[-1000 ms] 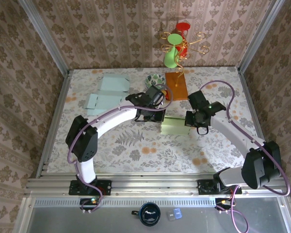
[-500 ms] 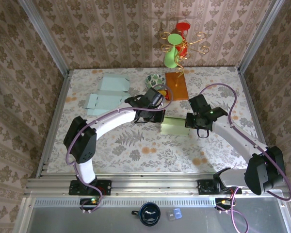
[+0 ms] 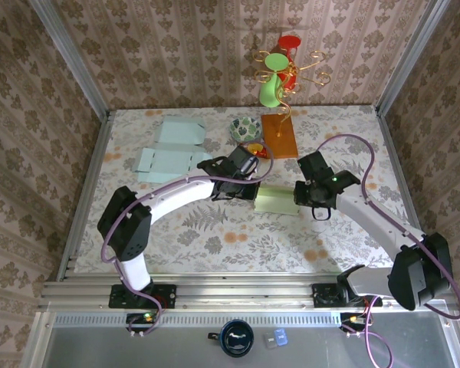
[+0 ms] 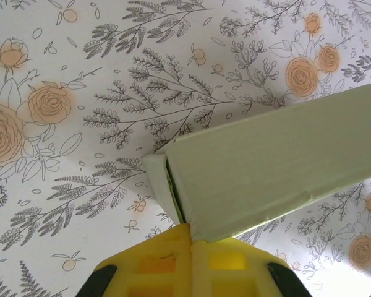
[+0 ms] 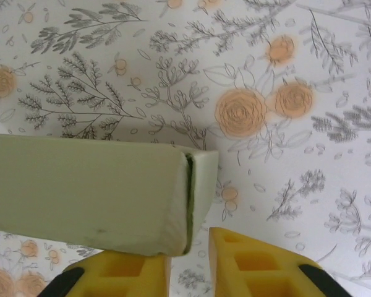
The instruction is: Fold the paper box
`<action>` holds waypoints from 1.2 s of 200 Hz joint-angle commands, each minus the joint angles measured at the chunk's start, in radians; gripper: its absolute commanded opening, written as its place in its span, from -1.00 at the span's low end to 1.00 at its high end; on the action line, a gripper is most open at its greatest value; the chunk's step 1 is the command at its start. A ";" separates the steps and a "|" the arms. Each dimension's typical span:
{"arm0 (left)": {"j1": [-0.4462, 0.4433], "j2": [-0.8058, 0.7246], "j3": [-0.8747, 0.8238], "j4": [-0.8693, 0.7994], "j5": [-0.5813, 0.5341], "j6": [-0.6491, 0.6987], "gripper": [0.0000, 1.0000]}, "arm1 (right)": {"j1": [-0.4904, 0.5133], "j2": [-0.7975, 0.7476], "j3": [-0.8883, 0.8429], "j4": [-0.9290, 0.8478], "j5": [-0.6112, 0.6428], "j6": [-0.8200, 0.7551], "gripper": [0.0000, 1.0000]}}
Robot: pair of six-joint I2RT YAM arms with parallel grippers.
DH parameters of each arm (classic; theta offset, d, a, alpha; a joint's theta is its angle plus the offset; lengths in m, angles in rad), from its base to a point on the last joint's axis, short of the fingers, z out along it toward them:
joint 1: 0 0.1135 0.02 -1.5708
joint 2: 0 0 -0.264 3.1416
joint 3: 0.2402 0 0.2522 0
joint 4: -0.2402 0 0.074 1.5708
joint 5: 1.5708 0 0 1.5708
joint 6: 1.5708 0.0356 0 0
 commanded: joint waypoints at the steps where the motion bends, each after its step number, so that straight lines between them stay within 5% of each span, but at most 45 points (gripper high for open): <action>1: -0.004 -0.003 -0.026 -0.080 -0.040 0.004 -1.00 | 0.004 -0.080 0.032 -0.124 -0.023 0.135 -0.25; 39: -0.010 -0.011 -0.027 -0.081 -0.054 0.004 -1.00 | -0.039 -0.296 -0.088 0.028 -0.175 0.584 0.34; 65: -0.014 -0.014 -0.029 -0.080 -0.059 0.004 -1.00 | -0.059 -0.410 -0.266 0.295 -0.212 0.960 0.51; 87: -0.016 -0.017 -0.029 -0.078 -0.063 0.003 -1.00 | -0.074 -0.428 -0.351 0.424 -0.217 1.115 0.55; 149: -0.022 -0.017 -0.025 -0.080 -0.068 0.001 -1.00 | -0.129 -0.342 -0.380 0.600 -0.287 1.125 0.52; 240: -0.030 -0.006 0.000 -0.089 -0.069 0.001 -1.00 | -0.161 -0.300 -0.463 0.624 -0.359 1.082 0.24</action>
